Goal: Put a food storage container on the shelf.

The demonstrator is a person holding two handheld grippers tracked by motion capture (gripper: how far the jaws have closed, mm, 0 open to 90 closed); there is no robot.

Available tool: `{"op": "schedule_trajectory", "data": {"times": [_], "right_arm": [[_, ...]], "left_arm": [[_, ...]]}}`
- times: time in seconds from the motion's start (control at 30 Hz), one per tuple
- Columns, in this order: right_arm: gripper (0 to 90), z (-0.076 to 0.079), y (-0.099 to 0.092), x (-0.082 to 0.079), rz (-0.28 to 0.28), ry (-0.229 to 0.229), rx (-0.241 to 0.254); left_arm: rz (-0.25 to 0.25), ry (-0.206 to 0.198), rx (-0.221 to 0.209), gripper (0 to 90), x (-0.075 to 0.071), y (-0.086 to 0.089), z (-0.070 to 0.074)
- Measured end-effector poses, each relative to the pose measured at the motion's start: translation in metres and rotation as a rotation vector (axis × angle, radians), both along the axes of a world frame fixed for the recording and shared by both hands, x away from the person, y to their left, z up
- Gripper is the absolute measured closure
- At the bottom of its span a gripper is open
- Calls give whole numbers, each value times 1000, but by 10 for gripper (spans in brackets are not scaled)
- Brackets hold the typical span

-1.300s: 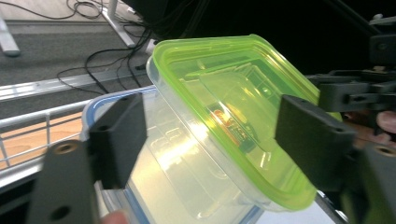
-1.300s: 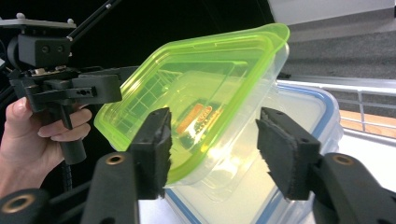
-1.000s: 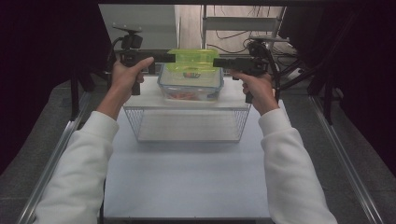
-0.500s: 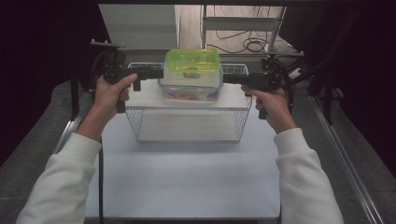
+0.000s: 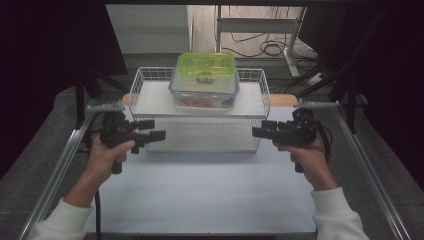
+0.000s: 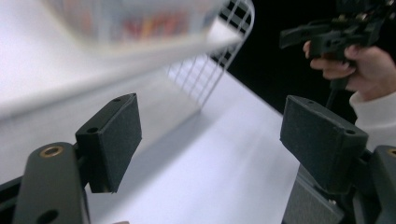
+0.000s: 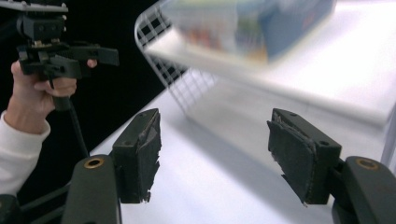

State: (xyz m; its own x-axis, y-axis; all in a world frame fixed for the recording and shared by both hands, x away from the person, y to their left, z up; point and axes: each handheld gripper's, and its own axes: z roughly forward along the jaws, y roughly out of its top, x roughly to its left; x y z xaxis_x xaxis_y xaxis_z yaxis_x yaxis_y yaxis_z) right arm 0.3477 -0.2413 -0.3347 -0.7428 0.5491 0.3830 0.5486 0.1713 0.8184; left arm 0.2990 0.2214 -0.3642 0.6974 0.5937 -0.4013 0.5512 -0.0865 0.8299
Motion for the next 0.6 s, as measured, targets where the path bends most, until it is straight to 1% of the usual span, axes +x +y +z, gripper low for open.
{"op": "schedule_trajectory", "data": {"times": [0.07, 0.1, 0.13, 0.2, 0.3, 0.37, 0.4, 0.43, 0.47, 0.5, 0.53, 0.6], "right_arm": [[346, -12, -2, -7, 2, 6, -21], [346, -20, -3, -11, 6, 9, -28], [345, -29, -4, -14, 4, 12, -41], [345, -46, -5, -22, 3, 19, -76], [340, -74, -5, -31, 7, 48, -110], [338, -92, -5, -37, 11, 66, -129], [337, -104, -5, -40, 12, 79, -139], [336, -111, -5, -41, 10, 89, -146], [332, -122, -5, -43, 15, 118, -165], [329, -129, -5, -44, 17, 133, -185], [329, -135, -5, -45, 16, 143, -198], [324, -142, -4, -45, 12, 161, -208]], "left_arm": [[16, 8, 30, 203, -10, 0, -16], [23, 15, 58, 203, -16, 0, -25], [27, 24, 75, 203, -21, 0, -34], [14, 56, 82, 204, -29, 1, -52], [34, 84, 115, 204, -41, 2, -78], [36, 110, 107, 205, -48, 4, -95], [36, 118, 108, 205, -50, 5, -100], [39, 128, 119, 205, -54, 5, -108], [42, 137, 133, 207, -55, 4, -115], [39, 146, 149, 206, -56, 4, -120], [36, 154, 153, 206, -56, 3, -123], [38, 162, 160, 206, -56, 2, -127]]}}
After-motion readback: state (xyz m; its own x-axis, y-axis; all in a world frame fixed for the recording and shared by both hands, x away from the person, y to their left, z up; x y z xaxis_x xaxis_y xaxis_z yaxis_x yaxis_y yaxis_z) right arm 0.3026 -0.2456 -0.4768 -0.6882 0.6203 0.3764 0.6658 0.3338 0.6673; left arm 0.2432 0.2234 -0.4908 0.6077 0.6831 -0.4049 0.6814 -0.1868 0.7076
